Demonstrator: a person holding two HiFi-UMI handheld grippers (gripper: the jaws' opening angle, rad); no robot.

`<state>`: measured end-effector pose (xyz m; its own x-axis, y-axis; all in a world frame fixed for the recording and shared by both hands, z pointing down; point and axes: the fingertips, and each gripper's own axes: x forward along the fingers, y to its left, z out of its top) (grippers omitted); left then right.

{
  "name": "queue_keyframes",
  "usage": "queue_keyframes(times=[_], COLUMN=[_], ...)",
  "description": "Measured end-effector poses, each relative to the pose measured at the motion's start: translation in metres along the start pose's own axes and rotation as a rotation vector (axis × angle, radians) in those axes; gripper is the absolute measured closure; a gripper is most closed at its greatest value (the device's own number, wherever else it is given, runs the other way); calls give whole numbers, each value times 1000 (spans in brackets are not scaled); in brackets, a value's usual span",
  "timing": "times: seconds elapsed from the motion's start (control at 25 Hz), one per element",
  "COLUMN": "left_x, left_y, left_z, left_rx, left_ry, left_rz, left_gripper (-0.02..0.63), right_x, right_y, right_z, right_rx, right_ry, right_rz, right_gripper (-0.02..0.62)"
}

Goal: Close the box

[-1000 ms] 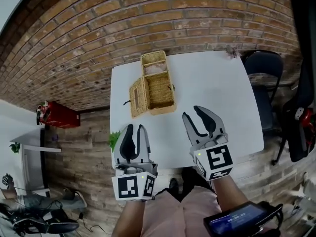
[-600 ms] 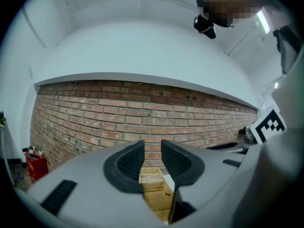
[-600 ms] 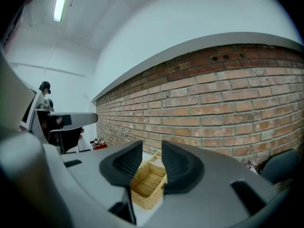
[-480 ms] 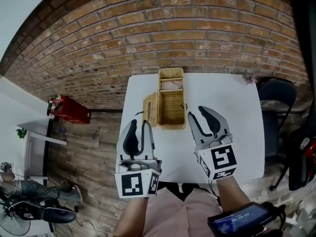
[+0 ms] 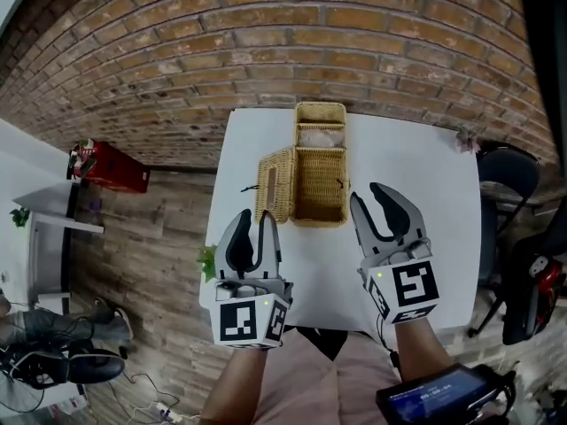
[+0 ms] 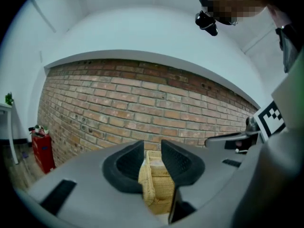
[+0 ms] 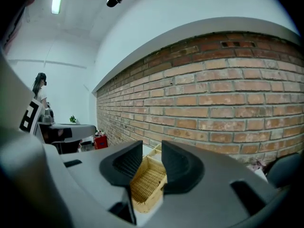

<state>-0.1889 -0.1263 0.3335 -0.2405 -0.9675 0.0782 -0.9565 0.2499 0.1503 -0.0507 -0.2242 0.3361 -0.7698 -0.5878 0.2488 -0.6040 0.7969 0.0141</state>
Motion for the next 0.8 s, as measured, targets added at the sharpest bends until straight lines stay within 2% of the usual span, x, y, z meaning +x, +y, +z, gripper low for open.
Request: queue_keyframes(times=[0.24,0.32,0.36,0.44,0.52,0.64,0.72,0.8], left_x=[-7,-6,-6,-6,-6,-9,-5,1], left_y=[8,12,15,23,33,49,54,58], left_z=[-83,-110,-123,-147,-168,-190,-192,-191], left_rx=[-148,-228,-298,-513,-786,-1143,-1317,-1429], left_ry=[196,240,259,291,305,282,230,186], left_rz=[14,12,14,24,40,90,100,85], left_gripper=[487,480,477,465,450,428,419,408], right_x=[19,27,30,36,42,50,54,58], right_y=[16,19,21,24,28,33,34,36], right_z=[-42,-59,-67,-80,-87,-92,-93,-93], right_rx=[-18,-22,-21,-22,-28,-33,-32,-32], right_ry=[132,162,176,200,215,227,232,238], right_rz=[23,19,18,21,23,25,25,23], right_gripper=[469,469,469,469,469,471,471,472])
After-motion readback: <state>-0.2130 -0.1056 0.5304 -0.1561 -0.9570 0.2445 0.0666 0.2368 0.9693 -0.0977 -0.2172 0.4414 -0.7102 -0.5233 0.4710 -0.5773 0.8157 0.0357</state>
